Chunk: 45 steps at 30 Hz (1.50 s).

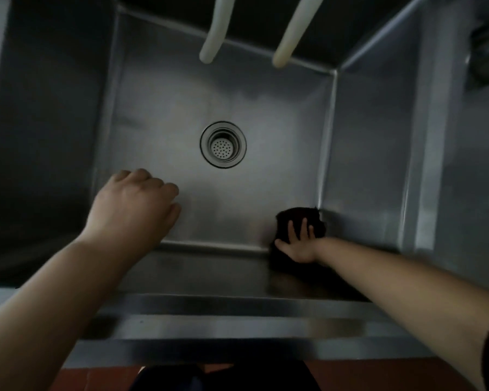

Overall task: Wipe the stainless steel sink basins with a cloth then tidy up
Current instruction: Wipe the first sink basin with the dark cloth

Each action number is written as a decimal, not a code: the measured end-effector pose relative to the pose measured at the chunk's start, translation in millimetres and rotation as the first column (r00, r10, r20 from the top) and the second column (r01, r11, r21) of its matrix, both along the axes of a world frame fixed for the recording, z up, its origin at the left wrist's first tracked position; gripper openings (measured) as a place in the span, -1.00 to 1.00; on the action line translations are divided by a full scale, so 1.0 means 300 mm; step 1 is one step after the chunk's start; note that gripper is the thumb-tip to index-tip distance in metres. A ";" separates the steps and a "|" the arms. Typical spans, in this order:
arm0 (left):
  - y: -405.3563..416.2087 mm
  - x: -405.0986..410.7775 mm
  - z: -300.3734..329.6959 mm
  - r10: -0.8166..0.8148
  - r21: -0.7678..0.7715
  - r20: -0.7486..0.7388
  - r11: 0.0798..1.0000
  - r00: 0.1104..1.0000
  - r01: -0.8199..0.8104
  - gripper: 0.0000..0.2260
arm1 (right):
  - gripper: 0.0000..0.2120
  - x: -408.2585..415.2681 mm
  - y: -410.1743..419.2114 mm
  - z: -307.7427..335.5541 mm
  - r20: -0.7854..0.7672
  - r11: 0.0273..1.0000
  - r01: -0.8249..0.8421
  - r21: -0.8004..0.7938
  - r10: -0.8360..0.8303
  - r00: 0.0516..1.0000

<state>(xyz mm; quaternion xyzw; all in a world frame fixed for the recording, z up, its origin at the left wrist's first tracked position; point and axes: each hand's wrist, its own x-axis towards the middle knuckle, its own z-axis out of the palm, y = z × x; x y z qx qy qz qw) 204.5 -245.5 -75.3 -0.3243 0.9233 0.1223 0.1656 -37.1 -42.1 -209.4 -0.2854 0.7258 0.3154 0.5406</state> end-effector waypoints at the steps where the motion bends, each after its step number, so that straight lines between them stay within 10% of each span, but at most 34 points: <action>1: 0.010 -0.028 -0.012 -0.001 0.016 -0.021 1.000 1.000 0.001 -0.64 | -0.29 0.003 0.007 -0.010 -0.047 0.997 0.071 -0.040 -0.072 0.996; 13: -0.044 -0.129 -0.163 0.043 0.035 0.034 0.998 0.999 -0.044 -0.83 | -0.14 -0.118 -0.328 -0.248 -0.387 0.794 0.164 -0.586 -0.452 0.803; 34: -0.060 -0.119 -0.334 0.178 0.116 0.022 0.977 0.984 -0.179 -0.73 | -0.30 -0.468 -0.612 -0.279 -0.530 0.644 -0.486 -0.591 0.144 0.836; 45: -0.060 -0.110 -0.343 0.138 0.101 0.090 0.984 0.986 -0.147 -0.75 | -0.44 -0.012 -0.092 -0.185 -0.124 0.364 -0.586 -0.724 0.766 0.630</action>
